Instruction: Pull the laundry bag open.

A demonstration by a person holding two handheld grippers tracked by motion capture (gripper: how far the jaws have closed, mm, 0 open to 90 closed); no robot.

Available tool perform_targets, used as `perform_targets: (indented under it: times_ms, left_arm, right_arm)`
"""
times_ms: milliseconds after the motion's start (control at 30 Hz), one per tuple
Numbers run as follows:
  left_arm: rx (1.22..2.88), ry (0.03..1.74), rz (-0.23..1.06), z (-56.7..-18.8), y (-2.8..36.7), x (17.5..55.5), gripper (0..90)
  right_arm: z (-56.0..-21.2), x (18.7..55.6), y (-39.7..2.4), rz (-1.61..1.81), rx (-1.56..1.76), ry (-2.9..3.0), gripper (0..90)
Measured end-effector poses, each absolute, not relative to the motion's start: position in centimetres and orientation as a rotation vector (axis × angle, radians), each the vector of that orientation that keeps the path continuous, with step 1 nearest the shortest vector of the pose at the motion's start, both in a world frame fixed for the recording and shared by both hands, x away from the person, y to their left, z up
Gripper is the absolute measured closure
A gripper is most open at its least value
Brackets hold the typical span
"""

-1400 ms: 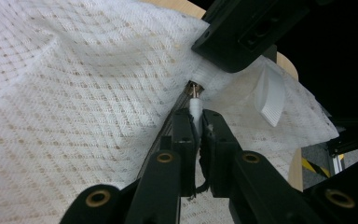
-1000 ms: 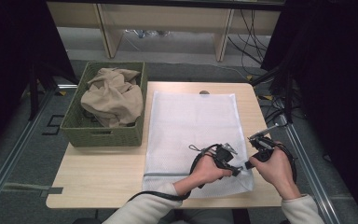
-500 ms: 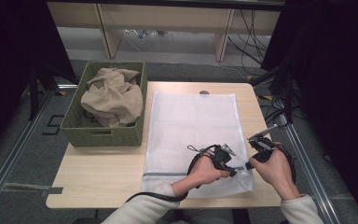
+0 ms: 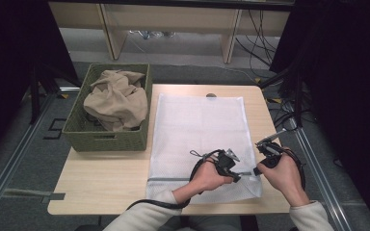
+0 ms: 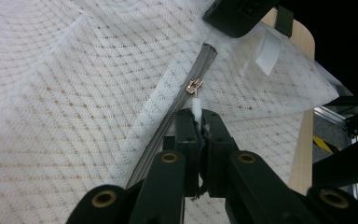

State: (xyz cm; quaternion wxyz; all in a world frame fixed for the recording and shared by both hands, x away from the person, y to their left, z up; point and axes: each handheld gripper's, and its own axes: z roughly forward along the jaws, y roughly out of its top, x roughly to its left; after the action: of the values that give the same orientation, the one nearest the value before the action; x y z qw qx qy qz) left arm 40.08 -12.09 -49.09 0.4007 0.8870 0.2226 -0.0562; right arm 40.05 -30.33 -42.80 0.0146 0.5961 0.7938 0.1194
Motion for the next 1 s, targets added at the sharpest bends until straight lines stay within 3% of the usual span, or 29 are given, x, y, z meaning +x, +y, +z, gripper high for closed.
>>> perform_targets:
  times_ms: [1000]
  left_arm:
    - [2.255,0.590,-0.139,-49.0,-10.5,40.2,86.8]
  right_arm:
    - [-42.6,40.1,-30.6,0.353,1.866,2.430,86.4]
